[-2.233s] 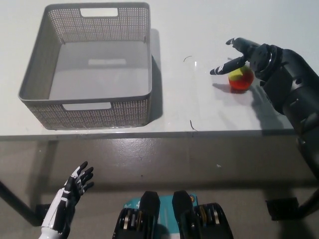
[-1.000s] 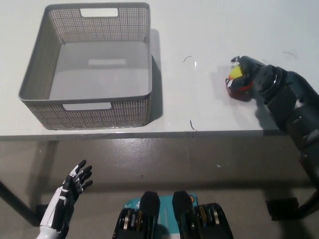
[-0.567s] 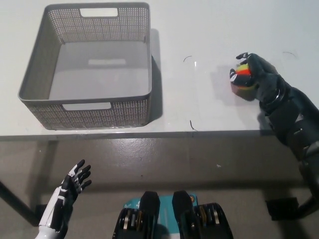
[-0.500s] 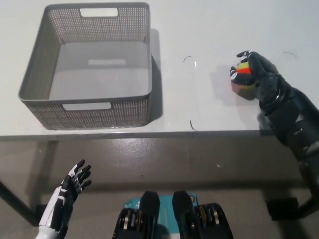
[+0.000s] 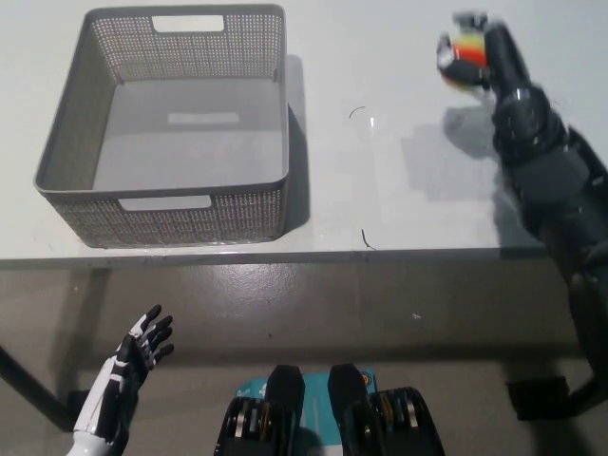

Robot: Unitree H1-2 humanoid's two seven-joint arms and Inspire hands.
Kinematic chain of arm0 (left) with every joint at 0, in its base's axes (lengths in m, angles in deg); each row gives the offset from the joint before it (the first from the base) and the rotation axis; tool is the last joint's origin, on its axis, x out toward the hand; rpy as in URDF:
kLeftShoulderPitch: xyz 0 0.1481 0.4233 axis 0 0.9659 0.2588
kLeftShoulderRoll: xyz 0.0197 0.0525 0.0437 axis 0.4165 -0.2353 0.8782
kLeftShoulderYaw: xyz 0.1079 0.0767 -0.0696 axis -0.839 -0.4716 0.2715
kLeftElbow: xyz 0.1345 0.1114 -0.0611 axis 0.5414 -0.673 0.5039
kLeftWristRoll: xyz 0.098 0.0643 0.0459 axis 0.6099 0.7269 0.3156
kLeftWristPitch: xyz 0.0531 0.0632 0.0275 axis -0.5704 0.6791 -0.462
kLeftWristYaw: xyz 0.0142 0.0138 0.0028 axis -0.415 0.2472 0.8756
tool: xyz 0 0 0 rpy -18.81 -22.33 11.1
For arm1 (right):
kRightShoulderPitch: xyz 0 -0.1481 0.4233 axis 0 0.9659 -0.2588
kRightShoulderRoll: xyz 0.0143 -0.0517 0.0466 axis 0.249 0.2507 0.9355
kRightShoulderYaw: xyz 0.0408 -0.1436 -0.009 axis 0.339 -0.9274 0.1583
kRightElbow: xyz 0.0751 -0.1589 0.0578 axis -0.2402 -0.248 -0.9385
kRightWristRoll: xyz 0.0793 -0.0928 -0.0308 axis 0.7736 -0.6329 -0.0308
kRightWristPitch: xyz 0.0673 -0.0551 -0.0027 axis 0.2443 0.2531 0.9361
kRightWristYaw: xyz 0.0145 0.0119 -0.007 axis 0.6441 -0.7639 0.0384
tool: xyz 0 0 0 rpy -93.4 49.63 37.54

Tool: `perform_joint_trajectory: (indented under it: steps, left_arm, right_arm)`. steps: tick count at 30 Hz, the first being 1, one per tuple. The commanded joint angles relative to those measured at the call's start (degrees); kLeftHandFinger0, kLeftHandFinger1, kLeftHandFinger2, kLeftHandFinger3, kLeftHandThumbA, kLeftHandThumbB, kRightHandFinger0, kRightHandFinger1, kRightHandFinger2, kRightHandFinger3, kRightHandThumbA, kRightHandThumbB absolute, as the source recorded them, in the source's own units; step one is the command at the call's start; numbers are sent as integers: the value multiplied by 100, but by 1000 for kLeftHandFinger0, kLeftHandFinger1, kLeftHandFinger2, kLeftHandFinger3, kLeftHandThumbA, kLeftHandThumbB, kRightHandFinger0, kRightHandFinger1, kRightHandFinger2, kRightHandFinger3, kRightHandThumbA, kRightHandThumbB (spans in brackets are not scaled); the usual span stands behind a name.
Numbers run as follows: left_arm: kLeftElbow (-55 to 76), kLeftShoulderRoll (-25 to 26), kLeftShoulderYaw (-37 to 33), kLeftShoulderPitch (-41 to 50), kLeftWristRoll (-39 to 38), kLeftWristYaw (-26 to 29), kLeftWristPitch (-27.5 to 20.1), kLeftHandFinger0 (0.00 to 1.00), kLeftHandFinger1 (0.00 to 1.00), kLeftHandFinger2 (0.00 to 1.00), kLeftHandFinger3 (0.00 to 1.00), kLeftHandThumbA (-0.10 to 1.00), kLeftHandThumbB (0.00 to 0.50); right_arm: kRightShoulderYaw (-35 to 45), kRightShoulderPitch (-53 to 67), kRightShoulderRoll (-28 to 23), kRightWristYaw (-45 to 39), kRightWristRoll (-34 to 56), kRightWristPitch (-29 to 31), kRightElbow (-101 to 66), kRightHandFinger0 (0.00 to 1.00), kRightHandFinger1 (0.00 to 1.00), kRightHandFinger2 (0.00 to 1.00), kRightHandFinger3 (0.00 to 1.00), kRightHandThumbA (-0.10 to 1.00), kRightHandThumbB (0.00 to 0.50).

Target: Use the right hand to pick up a tennis ball and put it into a container on the left side

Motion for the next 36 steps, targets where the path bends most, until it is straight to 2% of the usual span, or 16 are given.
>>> perform_joint_trajectory:
  steps: [1, 2, 3, 4, 6, 10, 13, 17, 20, 23, 26, 30, 33, 34, 35, 36]
  left_arm:
    - [154, 124, 3, 29, -41, -65, -100, 1000, 1000, 1000, 1000, 1000, 70]
    - [178, 120, 8, 94, -47, -62, -109, 1000, 1000, 1000, 1000, 1000, 68]
    - [191, 116, 9, 97, -53, -62, -100, 1000, 1000, 1000, 1000, 1000, 69]
    - [175, 110, 10, 92, -60, -62, -119, 1000, 1000, 1000, 1000, 1000, 68]
    - [169, 111, 8, 90, -39, -51, -114, 1000, 1000, 1000, 1000, 1000, 75]
    - [158, 89, -4, 181, -94, -87, -173, 1000, 1000, 1000, 1000, 1000, 66]
    - [199, 82, -19, 192, -39, -63, -135, 1000, 1000, 1000, 1000, 1000, 74]
    - [216, 92, -49, 176, 13, -63, -126, 1000, 1000, 1000, 1000, 1000, 83]
    - [252, 101, -50, 122, 14, -56, -53, 1000, 1000, 1000, 1000, 1000, 133]
    - [242, 125, -108, 106, 119, -71, -69, 1000, 1000, 1000, 1000, 1000, 138]
    - [213, 125, -124, 53, 115, -76, -84, 1000, 1000, 1000, 1000, 1000, 148]
    - [262, 130, -108, 1, 54, -82, -41, 1000, 1000, 1000, 1000, 1000, 130]
    - [306, 177, -115, -8, 34, -133, -37, 1000, 1000, 1000, 1000, 1000, 80]
    - [317, 185, -115, 3, 32, -139, -37, 1000, 1000, 1000, 1000, 1000, 68]
    - [329, 190, -117, 6, -1, -163, -9, 1000, 1000, 1000, 1000, 1000, 66]
    - [330, 188, -116, 6, -10, -167, 5, 1000, 1000, 1000, 1000, 1000, 66]
  right_arm:
    - [69, -597, 171, 132, 225, 326, -659, 0, 475, 847, 868, -100, 135]
    - [35, -587, 239, 132, 204, 266, -825, 97, 567, 906, 866, -100, 149]
    - [10, -602, 276, 124, 189, 226, -971, 112, 528, 865, 864, -100, 152]
    - [-24, -647, 321, 125, 172, 295, -1023, 49, 432, 828, 853, -100, 147]
    - [-72, -732, 439, 37, 153, 172, -1258, 0, 380, 859, 890, -100, 142]
    - [-145, -904, 833, 27, 118, -297, -1643, 0, 388, 869, 914, -100, 153]
    - [-151, -999, 1032, -1, 162, -375, -1661, 0, 396, 894, 959, -100, 149]
    - [-235, -1188, 1431, -54, 200, -12, -1197, 0, 452, 865, 965, -100, 155]
    - [-315, -1316, 1659, -46, 171, 161, -908, 0, 422, 829, 894, -100, 178]
    - [-381, -1336, 1892, -104, 172, 202, -681, 0, 433, 843, 905, -100, 164]
    - [-564, -1310, 2107, 27, 53, 528, -296, 0, 405, 813, 903, -100, 189]
    - [-782, -1341, 2251, 99, -78, 560, 94, 0, 404, 830, 901, -100, 171]
    - [-1094, -1236, 2305, 86, -268, 563, 349, 6, 438, 856, 936, -100, 163]
    - [-1135, -1217, 2308, 91, -270, 578, 379, 22, 444, 834, 883, -100, 206]
    - [-1227, -1181, 2317, -3, -310, 441, 454, 9, 460, 872, 894, -100, 150]
    - [-1305, -1153, 2317, -109, -340, 337, 513, 32, 505, 916, 922, -100, 153]
